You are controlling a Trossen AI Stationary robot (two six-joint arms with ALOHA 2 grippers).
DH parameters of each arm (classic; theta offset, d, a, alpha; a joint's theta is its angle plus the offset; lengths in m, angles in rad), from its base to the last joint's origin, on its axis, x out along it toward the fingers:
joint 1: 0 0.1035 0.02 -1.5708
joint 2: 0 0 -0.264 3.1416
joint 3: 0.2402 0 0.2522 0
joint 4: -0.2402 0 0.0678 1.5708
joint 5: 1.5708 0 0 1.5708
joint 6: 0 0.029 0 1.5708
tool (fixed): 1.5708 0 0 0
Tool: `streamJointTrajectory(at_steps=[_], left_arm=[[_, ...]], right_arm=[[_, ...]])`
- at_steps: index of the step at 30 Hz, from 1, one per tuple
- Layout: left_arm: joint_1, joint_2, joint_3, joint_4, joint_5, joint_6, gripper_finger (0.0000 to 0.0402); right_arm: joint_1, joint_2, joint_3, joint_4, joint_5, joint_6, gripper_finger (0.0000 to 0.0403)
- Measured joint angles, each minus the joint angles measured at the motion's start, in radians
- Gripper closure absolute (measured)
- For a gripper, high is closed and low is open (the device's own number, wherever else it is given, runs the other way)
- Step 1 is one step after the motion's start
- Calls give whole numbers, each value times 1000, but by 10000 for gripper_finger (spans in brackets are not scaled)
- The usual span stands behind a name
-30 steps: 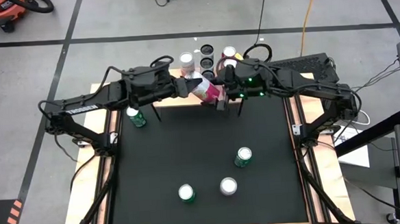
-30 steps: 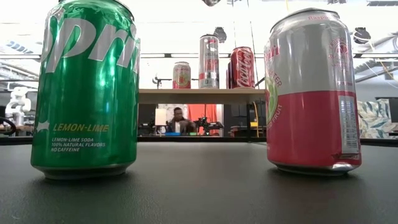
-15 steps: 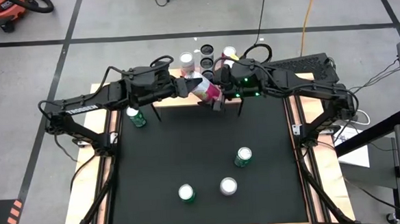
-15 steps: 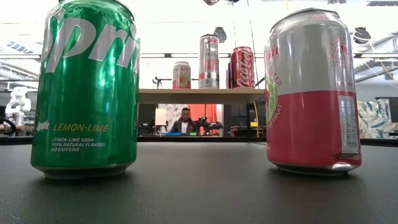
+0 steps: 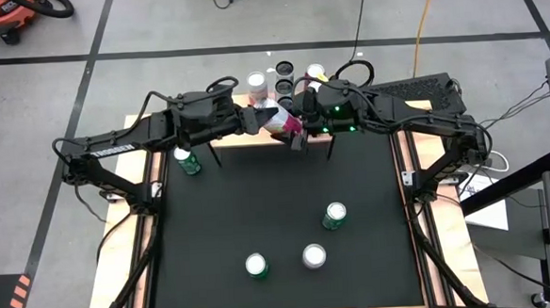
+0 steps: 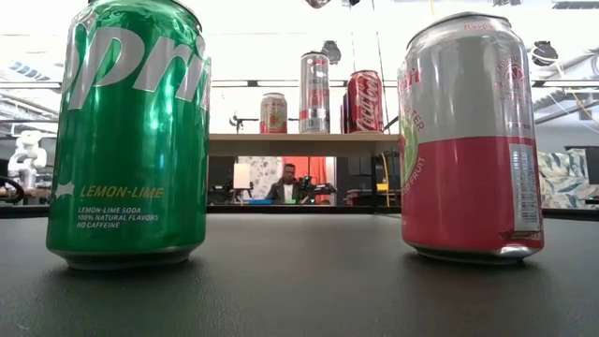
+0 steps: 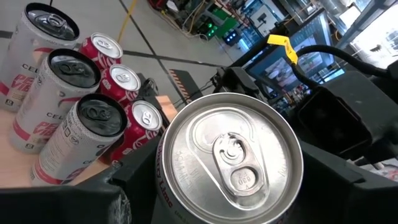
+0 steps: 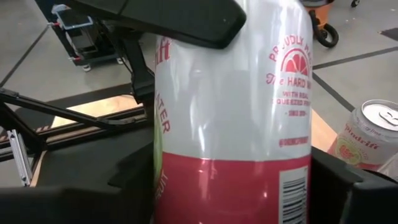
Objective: Place canned beverage on shelf
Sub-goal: Put the top pink white soda can aligned with the other pink white soda can on the shelf
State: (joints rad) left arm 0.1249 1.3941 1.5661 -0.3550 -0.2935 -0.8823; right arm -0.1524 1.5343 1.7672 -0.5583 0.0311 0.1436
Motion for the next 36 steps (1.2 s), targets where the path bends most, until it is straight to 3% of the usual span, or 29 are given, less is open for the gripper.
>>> streamJointTrajectory(at_steps=[4,12,21,27,32,36], left_arm=[[0,0,0,2,0,2,96],[8,-20,0,35,37,33,8],[12,-119,0,63,32,204,13],[12,-181,0,64,39,333,13],[12,-213,0,62,80,375,13],[12,-214,0,37,156,393,13]], right_arm=[[0,0,0,2,0,-1,136],[1,-5,0,8,-12,0,125],[-25,-27,72,-7,-13,31,126],[-56,-26,107,37,-78,111,126],[-55,-26,93,74,-122,190,126],[-27,-26,11,223,-138,263,126]])
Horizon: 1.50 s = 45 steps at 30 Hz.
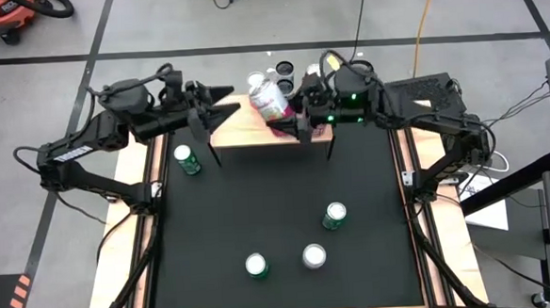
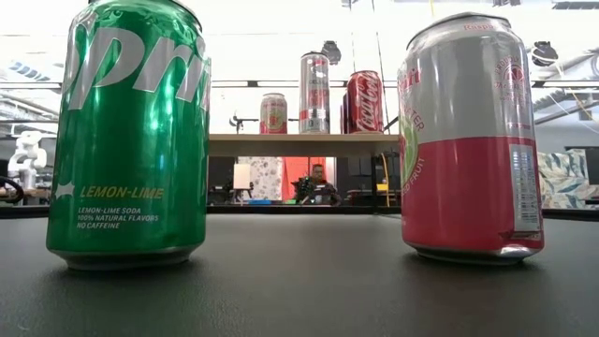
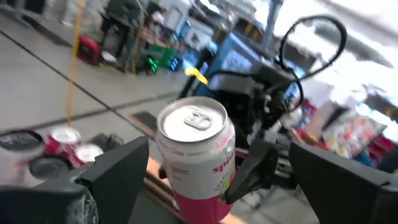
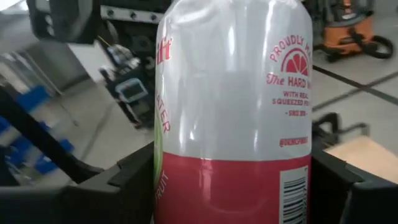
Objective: Place canned beverage on shelf
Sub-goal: Put the top pink white soda can aligned with the other pink white soda can on the shelf
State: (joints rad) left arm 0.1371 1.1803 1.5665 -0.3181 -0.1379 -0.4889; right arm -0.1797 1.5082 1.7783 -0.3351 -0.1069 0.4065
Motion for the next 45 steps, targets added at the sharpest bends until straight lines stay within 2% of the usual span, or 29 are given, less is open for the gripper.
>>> streamJointTrajectory(at_steps=[3,7,14,19,23,28,45], left_arm=[[0,-2,0,-70,38,0,13],[0,-31,-1,-161,40,-1,13],[0,-79,0,-223,81,57,13],[0,-48,0,-204,87,102,13],[0,7,-1,-124,132,101,13],[0,69,-1,-19,137,50,13],[50,136,-1,68,292,-3,13]], right_arm=[[20,2,-80,170,-2,60,126],[45,2,-165,409,10,122,126],[82,2,-213,622,129,120,126],[83,0,-213,664,189,74,126],[82,1,-213,692,188,44,126],[81,1,-213,706,182,32,126],[79,1,-213,696,181,18,126]])
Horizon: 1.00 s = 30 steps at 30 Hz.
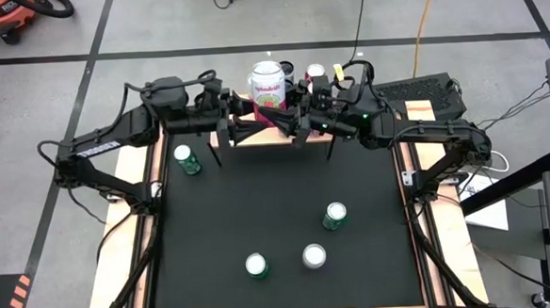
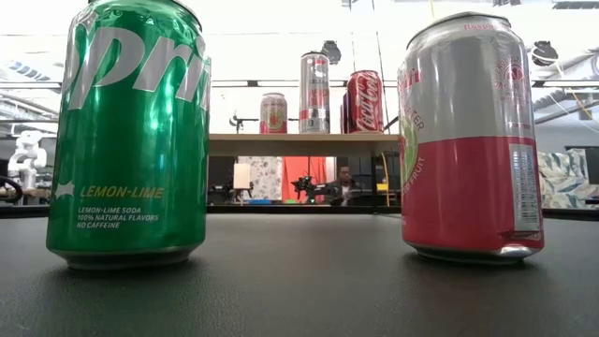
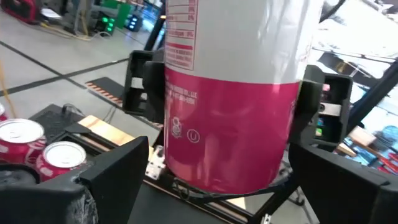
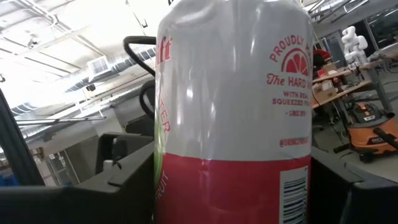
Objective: Place canned beverage on shelf
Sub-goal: Put the top pink white soda can aligned with the other pink white soda can on the shelf
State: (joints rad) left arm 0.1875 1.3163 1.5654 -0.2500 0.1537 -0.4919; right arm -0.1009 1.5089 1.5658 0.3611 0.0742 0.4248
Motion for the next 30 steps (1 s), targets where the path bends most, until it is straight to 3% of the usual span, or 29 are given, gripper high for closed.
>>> streamJointTrajectory(at_steps=[6,19,30], left_arm=[[11,18,0,16,100,-26,13],[10,66,0,76,107,-44,14],[10,68,0,78,100,-35,91]], right_arm=[[0,0,0,-8,-3,1,126],[0,0,0,-36,-1,1,126],[0,-1,2,-53,-2,-15,126]])
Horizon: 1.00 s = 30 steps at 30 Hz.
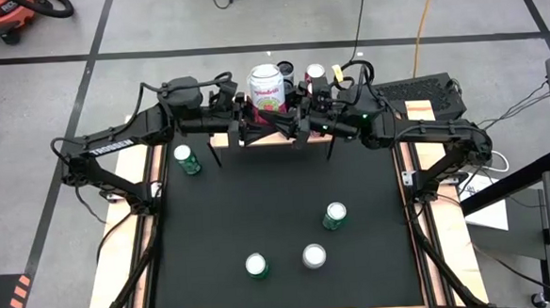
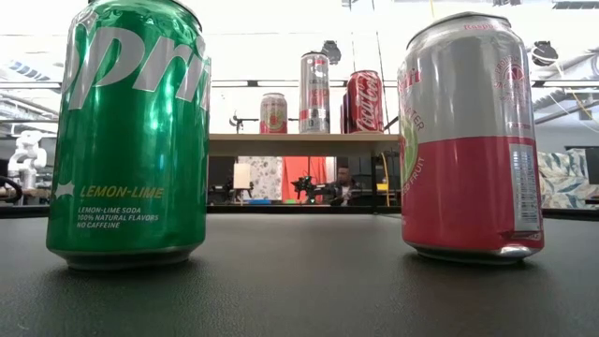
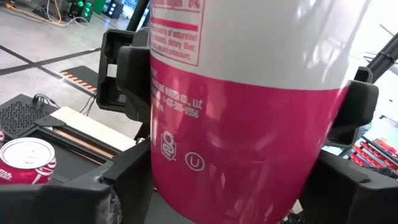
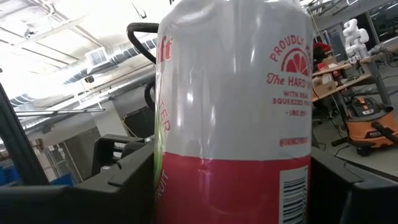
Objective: Place canned beverage on shelf
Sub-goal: Put the top pink white soda can aligned with the other pink white soda can on the shelf
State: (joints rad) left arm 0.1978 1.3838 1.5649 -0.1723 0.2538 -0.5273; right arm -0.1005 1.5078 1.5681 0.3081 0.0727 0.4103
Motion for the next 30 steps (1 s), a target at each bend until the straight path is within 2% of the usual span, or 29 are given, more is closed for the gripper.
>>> streamJointTrajectory(at_steps=[6,14,21,30], left_arm=[[0,0,0,-5,1,12,103],[0,0,0,-6,44,12,105],[0,0,0,-4,57,49,106],[0,0,0,3,56,137,106]], right_arm=[[0,0,0,-6,-1,-7,118],[0,-3,0,-21,-22,11,87],[0,-13,62,-171,-29,10,65],[-1,-13,176,-367,-36,-58,62]])
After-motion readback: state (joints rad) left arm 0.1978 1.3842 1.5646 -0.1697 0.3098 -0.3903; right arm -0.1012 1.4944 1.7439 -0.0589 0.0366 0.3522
